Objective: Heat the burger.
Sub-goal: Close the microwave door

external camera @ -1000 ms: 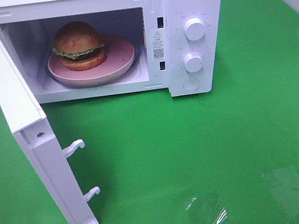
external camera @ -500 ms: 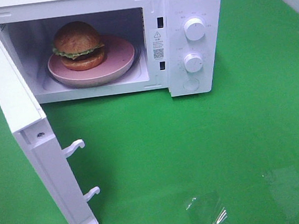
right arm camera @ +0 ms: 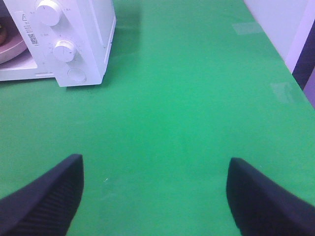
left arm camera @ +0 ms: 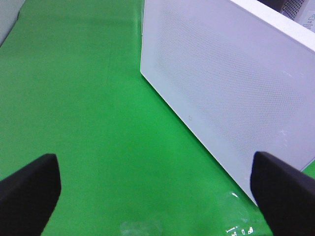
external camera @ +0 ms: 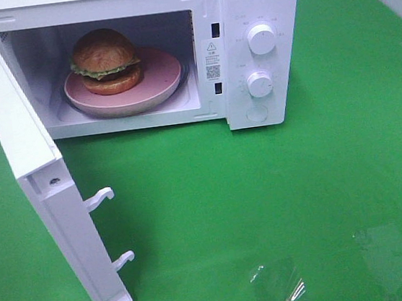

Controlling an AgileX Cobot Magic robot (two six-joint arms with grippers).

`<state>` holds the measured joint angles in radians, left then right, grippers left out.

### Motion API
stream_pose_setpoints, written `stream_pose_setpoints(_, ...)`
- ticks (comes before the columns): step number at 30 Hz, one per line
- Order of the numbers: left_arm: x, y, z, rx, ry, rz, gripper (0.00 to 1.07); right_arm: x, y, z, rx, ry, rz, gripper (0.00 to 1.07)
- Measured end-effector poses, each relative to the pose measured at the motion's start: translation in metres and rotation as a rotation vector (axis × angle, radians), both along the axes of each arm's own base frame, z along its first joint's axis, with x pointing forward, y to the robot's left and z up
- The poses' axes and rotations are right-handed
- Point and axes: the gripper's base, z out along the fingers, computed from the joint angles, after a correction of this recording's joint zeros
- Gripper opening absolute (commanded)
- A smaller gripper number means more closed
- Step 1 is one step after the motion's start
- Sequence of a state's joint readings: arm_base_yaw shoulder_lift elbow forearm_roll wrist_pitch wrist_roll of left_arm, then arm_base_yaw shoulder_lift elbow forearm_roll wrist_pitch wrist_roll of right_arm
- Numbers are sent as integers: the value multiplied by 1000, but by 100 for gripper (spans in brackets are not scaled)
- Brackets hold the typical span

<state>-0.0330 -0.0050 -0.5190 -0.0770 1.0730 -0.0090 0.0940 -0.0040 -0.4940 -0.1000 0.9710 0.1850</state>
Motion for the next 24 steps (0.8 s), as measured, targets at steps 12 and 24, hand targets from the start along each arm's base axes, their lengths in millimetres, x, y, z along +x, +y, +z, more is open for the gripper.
stream_pose_setpoints(12,0,0,0,0,0,0,96,0,0,0,0,0,0,76)
stream_pose_setpoints(24,0,0,0,0,0,0,96,0,0,0,0,0,0,76)
